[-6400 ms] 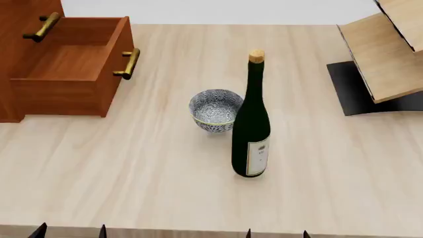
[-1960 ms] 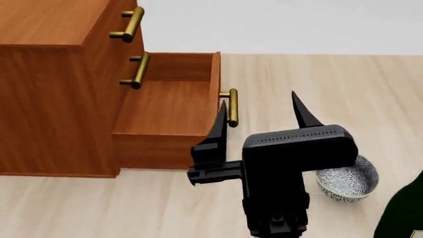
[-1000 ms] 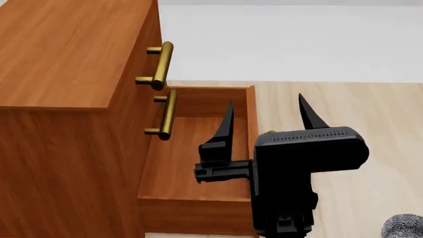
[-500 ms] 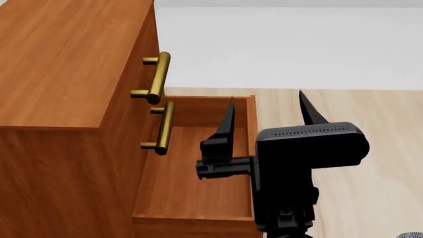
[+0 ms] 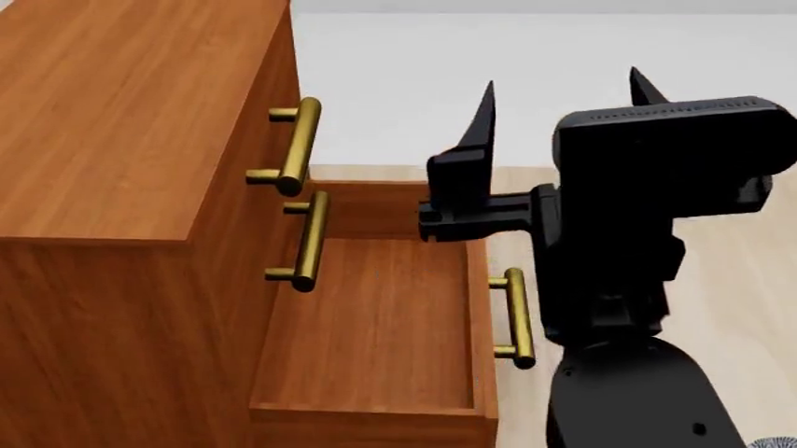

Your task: Close the bottom drawer of the cabinet and open the top drawer.

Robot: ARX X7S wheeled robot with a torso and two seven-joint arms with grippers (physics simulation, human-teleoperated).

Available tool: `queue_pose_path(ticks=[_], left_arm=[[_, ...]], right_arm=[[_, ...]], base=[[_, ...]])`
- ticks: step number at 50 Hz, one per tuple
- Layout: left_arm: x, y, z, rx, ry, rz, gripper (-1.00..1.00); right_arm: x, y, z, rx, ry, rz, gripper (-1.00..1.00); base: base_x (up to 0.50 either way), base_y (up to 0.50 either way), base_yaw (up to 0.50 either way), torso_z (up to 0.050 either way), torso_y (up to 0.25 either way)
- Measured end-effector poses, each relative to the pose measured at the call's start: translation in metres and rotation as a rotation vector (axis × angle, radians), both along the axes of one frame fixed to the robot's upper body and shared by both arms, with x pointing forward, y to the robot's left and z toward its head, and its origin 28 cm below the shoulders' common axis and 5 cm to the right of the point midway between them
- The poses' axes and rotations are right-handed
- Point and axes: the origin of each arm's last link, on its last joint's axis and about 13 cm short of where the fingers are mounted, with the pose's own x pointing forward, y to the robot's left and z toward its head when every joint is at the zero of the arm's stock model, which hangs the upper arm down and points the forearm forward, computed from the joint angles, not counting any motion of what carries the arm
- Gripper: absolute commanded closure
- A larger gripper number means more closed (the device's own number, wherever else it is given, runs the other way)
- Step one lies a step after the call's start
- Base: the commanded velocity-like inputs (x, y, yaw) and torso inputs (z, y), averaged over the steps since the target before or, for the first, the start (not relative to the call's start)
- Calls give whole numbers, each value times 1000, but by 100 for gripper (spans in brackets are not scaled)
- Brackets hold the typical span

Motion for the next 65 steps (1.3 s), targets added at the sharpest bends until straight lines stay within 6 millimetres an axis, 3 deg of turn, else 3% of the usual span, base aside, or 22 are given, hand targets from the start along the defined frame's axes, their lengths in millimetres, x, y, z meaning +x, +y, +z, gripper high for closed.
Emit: queue_pose_path(ticks=[16,29,65], left_arm=[[0,-1,0,11,6,0,-100],[0,-1,1,22,18,2,-100],[1,-2,0,22,29,0,-100]], right_arm=[[11,-18,24,7,-21,-66,-100],[18,-32,33,35,-19,-121,-100],[35,-51,10,53,50,-203,-100]], base=[[0,0,0,0,0],[0,0,0,0,-43],[0,0,0,0,-223]])
